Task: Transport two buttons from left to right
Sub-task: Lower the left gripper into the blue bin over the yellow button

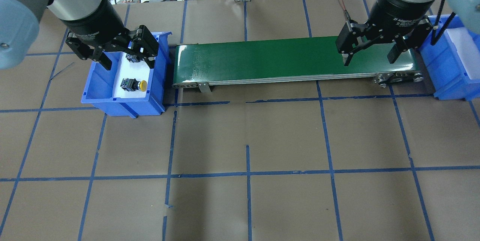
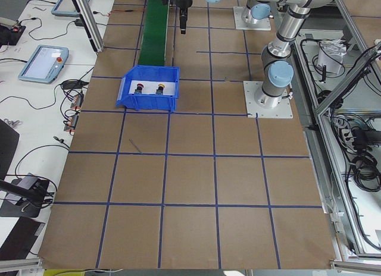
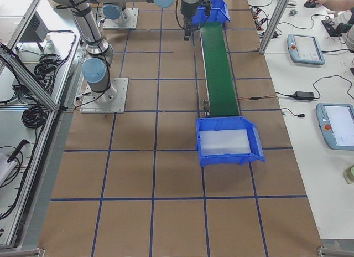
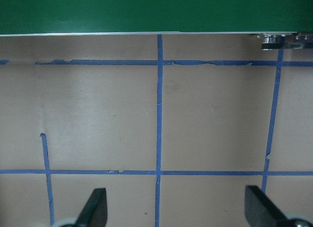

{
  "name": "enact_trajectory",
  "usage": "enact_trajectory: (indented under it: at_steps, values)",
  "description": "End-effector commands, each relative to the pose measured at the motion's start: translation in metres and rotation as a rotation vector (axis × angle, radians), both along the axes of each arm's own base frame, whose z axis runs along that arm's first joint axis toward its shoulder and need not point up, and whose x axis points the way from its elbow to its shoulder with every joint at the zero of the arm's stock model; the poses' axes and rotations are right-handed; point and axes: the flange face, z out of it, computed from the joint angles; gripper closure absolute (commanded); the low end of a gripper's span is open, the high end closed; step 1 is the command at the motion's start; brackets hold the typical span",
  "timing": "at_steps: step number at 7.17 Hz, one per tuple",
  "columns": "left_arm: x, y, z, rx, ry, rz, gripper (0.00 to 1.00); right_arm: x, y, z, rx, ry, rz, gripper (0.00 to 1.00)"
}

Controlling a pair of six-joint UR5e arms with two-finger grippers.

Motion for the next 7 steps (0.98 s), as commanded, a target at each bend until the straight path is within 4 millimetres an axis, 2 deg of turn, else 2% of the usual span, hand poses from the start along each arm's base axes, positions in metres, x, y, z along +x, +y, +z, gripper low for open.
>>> enact_trajectory:
  at_steps: [1, 2, 3, 5, 6, 7]
  values:
    - [-0.003, -0.001, -0.002, 0.003, 0.004, -0.005, 0.0, 0.0, 0.0, -0.001, 0.002, 0.0, 0.0, 0.0]
    - [0.003, -0.003, -0.002, 0.004, 0.002, -0.021, 0.0, 0.0, 0.0, 0.0, 0.002, 0.0, 0.0, 0.0]
    - [0.006, -0.005, -0.004, 0.004, -0.002, -0.109, 0.0, 0.0, 0.0, 0.0, 0.001, 0.0, 0.0, 0.0]
    - [0.043, -0.015, -0.005, 0.006, 0.002, -0.199, 0.0, 0.0, 0.001, 0.0, 0.004, 0.0, 0.0, 0.0]
    - [0.063, -0.026, -0.012, 0.006, 0.001, -0.371, 0.0, 0.0, -0.001, 0.0, -0.002, 0.002, 0.0, 0.0]
    - [0.079, -0.043, -0.033, 0.036, 0.012, -0.541, 0.0, 0.0, 0.0, 0.0, 0.001, 0.0, -0.002, 0.0]
